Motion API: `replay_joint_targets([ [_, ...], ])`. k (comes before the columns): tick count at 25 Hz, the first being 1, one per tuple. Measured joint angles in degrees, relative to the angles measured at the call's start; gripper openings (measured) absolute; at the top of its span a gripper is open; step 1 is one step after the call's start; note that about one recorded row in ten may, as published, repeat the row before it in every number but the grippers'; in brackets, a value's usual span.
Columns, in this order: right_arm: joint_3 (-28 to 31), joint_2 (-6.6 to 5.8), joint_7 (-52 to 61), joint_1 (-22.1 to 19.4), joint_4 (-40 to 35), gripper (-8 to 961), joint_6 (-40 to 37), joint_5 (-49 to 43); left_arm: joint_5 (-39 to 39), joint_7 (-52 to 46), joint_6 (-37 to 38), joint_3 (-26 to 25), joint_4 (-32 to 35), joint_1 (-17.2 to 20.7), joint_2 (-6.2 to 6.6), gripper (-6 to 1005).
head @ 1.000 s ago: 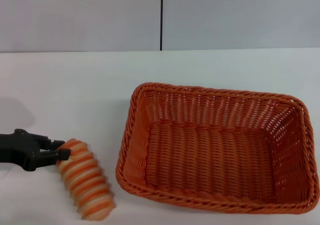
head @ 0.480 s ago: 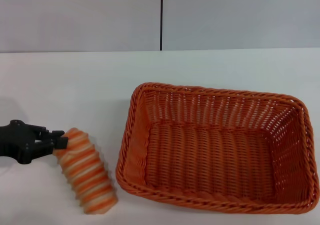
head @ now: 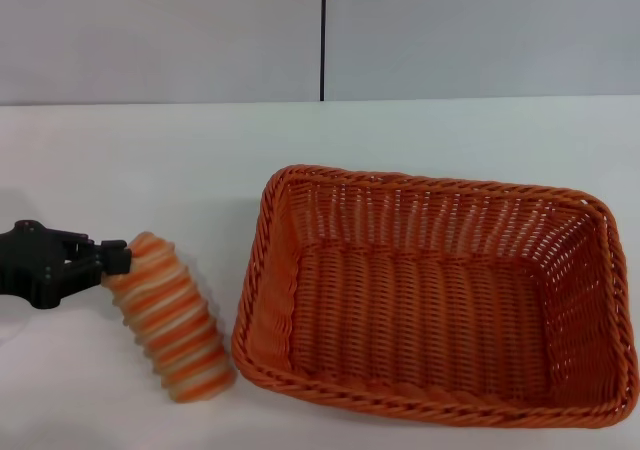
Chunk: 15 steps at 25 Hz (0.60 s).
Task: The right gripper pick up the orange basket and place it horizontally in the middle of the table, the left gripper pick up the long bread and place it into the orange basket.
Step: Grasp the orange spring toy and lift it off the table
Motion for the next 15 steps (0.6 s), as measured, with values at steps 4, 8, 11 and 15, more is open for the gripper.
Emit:
replay_joint_targets([
  [4,0.0,0.0,-0.05,-0.14,0.0,424,0.17,0.01,-1.85,0.6,0.39,-0.05,0.02,0.43,0.1,103],
  [8,0.0,0.0,-0.03,-0.29,0.0,424,0.19,0.06,-3.51,1.23,1.3,-0.28,-0.02,0.84,0.26,79],
  [11,0.0,0.0,-0.02,-0.36,0.0,424,0.15,0.08,-4.33,1.91,2.45,-1.36,-0.03,1.04,0.27,67],
  [15,0.0,0.0,0.03,-0.35,0.0,424,0.05,0.1,-5.41,2.92,4.17,-4.1,-0.03,1.07,0.27,63],
])
